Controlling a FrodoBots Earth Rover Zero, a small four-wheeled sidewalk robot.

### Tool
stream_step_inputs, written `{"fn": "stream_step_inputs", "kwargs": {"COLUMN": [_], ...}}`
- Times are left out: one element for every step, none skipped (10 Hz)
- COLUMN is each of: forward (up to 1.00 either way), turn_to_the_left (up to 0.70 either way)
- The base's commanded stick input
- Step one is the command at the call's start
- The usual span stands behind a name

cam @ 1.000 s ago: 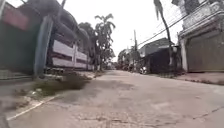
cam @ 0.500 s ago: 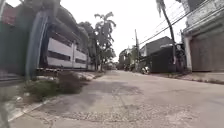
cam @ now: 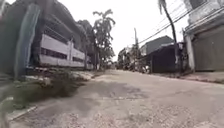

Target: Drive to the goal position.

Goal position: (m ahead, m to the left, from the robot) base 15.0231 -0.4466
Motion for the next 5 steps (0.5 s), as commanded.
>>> {"fn": "stream_step_inputs", "kwargs": {"forward": [0.85,0.85,0.85,0.85,0.85], "turn_to_the_left": [0.0,0.0,0.0,0.0,-0.06]}}
